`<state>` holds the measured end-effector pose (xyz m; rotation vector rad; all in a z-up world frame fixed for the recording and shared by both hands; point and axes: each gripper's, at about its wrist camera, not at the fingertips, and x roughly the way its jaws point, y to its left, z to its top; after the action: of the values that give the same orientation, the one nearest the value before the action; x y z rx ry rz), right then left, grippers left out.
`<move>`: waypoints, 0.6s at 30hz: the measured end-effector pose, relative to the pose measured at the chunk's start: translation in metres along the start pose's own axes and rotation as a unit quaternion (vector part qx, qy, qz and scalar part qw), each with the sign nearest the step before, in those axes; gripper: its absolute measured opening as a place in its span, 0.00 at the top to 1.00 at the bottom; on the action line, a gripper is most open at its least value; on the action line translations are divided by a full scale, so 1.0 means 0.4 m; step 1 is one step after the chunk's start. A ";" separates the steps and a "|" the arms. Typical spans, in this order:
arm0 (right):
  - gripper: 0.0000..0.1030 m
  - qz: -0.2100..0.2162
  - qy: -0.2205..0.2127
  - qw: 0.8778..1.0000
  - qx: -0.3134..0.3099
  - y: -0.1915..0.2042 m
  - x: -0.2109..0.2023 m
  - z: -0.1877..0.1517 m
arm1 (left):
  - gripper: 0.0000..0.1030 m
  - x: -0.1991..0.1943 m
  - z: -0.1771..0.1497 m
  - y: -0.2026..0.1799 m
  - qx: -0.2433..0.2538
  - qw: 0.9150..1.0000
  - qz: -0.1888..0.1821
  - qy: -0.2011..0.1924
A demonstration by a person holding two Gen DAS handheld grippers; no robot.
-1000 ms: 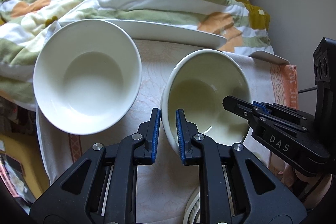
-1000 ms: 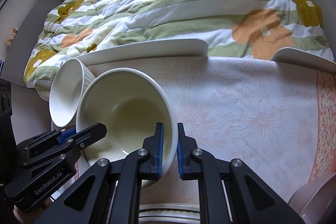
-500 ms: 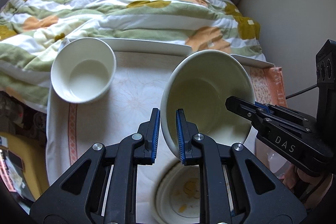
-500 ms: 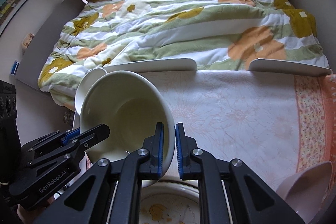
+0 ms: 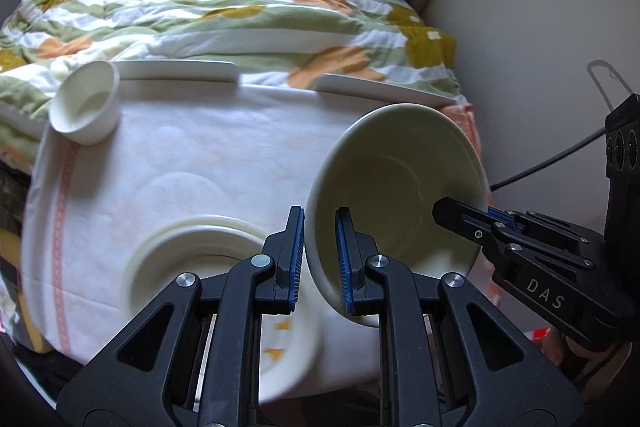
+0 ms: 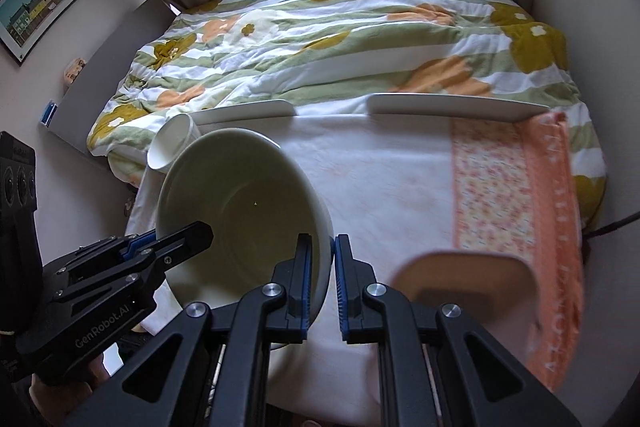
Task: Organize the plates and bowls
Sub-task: 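Carry the cream bowl over and lower it into the pink square bowl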
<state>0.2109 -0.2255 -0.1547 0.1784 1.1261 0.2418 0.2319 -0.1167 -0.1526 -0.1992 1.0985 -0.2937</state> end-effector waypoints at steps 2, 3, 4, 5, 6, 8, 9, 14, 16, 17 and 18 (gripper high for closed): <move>0.90 -0.011 0.004 1.000 0.003 -0.049 -0.024 -0.020 | 0.87 0.017 -0.017 -0.059 0.006 1.000 -0.009 0.003; 0.90 -0.016 0.005 1.000 0.005 -0.074 -0.034 -0.030 | 0.87 0.029 -0.026 -0.092 0.010 1.000 -0.014 0.008; 0.90 -0.023 0.007 1.000 0.008 -0.102 -0.045 -0.042 | 0.87 0.043 -0.035 -0.120 0.013 1.000 -0.018 0.015; 0.90 -0.027 0.008 1.000 0.012 -0.122 -0.052 -0.051 | 0.87 0.057 -0.042 -0.144 0.016 0.999 -0.021 0.021; 0.90 -0.030 0.011 0.999 0.019 -0.148 -0.060 -0.062 | 0.87 0.071 -0.050 -0.166 0.019 0.999 -0.024 0.028; 0.90 -0.033 0.015 0.999 0.032 -0.189 -0.064 -0.081 | 0.87 0.105 -0.066 -0.201 0.023 0.998 -0.031 0.042; 0.90 -0.034 0.018 0.999 0.037 -0.204 -0.064 -0.085 | 0.87 0.121 -0.072 -0.212 0.025 0.998 -0.032 0.050; 0.90 -0.031 0.041 0.996 0.069 -0.275 -0.016 -0.128 | 0.87 0.210 -0.104 -0.252 0.041 0.995 -0.016 0.089; 0.90 -0.028 0.047 0.996 0.075 -0.292 -0.003 -0.142 | 0.87 0.233 -0.112 -0.259 0.048 0.994 -0.010 0.097; 0.90 -0.026 0.052 0.995 0.078 -0.305 0.006 -0.151 | 0.87 0.247 -0.115 -0.263 0.049 0.993 -0.007 0.102; 0.90 -0.024 0.054 0.995 0.081 -0.314 0.012 -0.156 | 0.87 0.255 -0.119 -0.256 0.050 0.993 -0.005 0.105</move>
<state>0.1690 -0.3434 -0.2181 0.2852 1.2570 0.1184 0.2186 -0.2476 -0.2288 -0.0857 1.2872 -0.3852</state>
